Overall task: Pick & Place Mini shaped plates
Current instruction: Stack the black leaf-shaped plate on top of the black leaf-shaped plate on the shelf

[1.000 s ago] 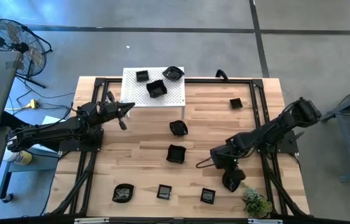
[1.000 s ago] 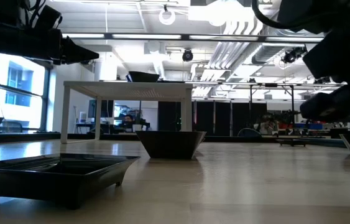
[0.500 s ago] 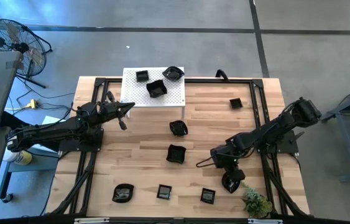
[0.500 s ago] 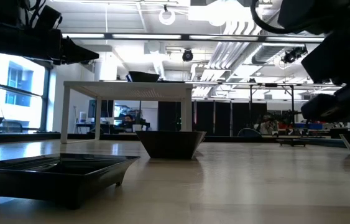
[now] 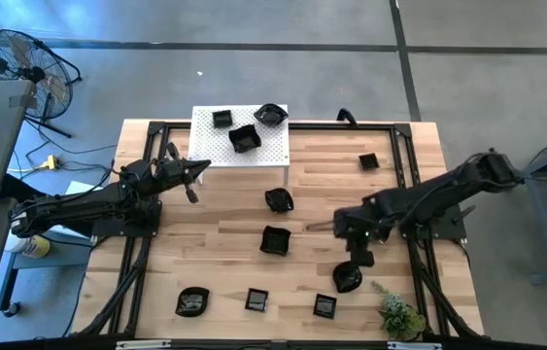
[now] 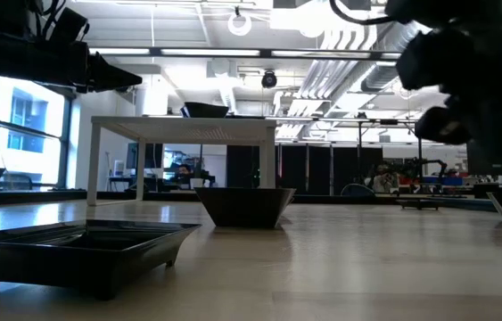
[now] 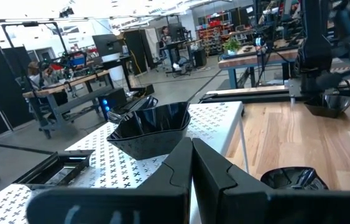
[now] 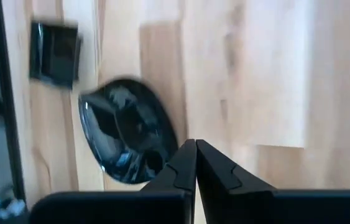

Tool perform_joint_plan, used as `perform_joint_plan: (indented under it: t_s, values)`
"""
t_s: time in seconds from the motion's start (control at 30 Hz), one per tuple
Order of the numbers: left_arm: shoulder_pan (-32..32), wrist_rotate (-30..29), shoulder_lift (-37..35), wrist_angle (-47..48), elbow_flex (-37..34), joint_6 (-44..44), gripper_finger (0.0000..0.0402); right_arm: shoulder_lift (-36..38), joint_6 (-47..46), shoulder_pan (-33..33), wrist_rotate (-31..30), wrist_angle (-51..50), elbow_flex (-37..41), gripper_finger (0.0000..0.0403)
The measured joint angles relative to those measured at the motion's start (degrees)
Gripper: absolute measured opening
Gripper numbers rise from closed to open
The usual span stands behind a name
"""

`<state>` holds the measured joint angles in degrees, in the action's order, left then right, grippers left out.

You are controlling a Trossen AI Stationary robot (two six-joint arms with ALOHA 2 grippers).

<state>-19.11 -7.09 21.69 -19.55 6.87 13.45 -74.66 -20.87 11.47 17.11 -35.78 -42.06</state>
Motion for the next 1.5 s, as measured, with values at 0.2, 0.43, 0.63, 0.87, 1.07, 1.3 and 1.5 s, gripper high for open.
perform_joint_plan:
  t_s: [0.2, 0.43, 0.63, 0.87, 1.07, 1.3, 1.5]
  values:
    - [0.0, 0.0, 0.0, 0.0, 0.0, -0.1, 0.0002, 5.1, -1.2, -6.7, -0.3, -3.1, 0.0, 0.0004]
    - [0.0, -0.1, 0.0, 0.0, 0.0, -0.2, 0.0002, 1.8, 3.4, -4.8, -0.7, -1.9, 0.0, 0.0056]
    - [0.0, -0.1, 0.0, 0.1, 0.0, -0.2, 0.0002, -6.1, 4.9, -1.4, 3.3, 3.8, 0.0, 0.0112]
    - [0.0, 0.0, 0.0, 0.2, 0.0, -0.2, 0.0002, -11.8, 6.5, 1.2, 8.4, 7.7, 0.0, 0.0122]
    - [0.0, 0.0, 0.0, 0.2, 0.0, -0.2, 0.0002, -14.2, 7.0, 1.4, 10.3, 8.8, 0.0, 0.0101]
    - [0.0, 0.1, 0.0, 0.1, 0.0, -0.2, 0.0002, -15.4, 8.5, 1.3, 10.3, 9.0, 0.3, 0.0057]
    - [0.0, 0.1, 0.0, 0.1, 0.0, -0.3, 0.0002, -15.3, 6.5, 0.2, 10.3, 9.1, 0.3, 0.0010]
